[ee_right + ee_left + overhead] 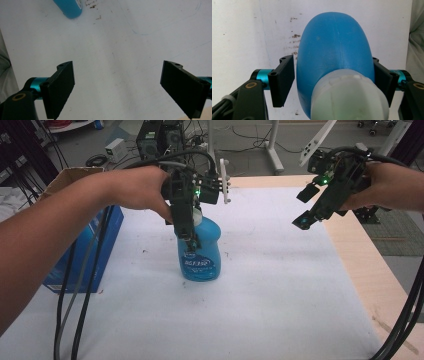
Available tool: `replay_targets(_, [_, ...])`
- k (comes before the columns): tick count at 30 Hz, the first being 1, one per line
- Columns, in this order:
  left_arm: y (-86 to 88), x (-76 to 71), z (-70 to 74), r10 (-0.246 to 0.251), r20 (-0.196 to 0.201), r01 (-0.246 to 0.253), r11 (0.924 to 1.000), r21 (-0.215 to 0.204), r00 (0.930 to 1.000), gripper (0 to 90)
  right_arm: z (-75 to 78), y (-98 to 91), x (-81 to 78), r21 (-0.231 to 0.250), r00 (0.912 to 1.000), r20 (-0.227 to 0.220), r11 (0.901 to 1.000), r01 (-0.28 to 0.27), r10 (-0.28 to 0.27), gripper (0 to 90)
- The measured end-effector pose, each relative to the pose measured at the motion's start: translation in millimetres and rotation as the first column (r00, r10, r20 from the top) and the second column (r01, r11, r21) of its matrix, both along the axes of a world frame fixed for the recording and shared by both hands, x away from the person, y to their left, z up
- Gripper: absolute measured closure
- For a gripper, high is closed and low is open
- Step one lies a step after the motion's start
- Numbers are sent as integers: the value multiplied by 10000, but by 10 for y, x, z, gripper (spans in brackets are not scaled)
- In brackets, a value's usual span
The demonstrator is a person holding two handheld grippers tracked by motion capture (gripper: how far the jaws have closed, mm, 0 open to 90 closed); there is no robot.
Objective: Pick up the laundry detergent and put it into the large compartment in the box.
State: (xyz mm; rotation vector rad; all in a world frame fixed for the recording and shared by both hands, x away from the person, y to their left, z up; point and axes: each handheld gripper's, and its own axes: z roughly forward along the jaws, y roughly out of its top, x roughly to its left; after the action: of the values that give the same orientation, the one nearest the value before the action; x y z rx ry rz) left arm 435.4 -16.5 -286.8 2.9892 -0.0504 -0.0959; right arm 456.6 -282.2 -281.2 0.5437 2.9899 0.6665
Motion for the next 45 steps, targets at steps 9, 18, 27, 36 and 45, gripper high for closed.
replay_targets(9, [2, -3, -2, -151, -156, 150, 9999, -69, 9998, 371, -3, -11, 3, -15, 10000, 29, 10000, 41, -41, 114])
replay_targets(18, [5, -1, 1, -121, -173, 120, 9999, -86, 9998, 374, -11, -6, 8, -62, 10000, 21, 10000, -18, 18, 114])
replay_targets(27, [69, 1, 72, 372, -146, -373, 9993, -69, 9992, 376, -12, -28, 3, -107, 10000, -2, 9999, 23, -23, 115])
replay_targets(36, [250, -36, 416, 1408, -12, -1408, 9900, -50, 9900, 376, -12, -19, 6, -134, 10000, 7, 9999, 44, -44, 115])
replay_targets(45, [484, -115, 801, 2388, 131, -2387, 9711, -37, 9710, 376, -5, 15, -11, -144, 10000, 45, 9999, -53, 54, 115])
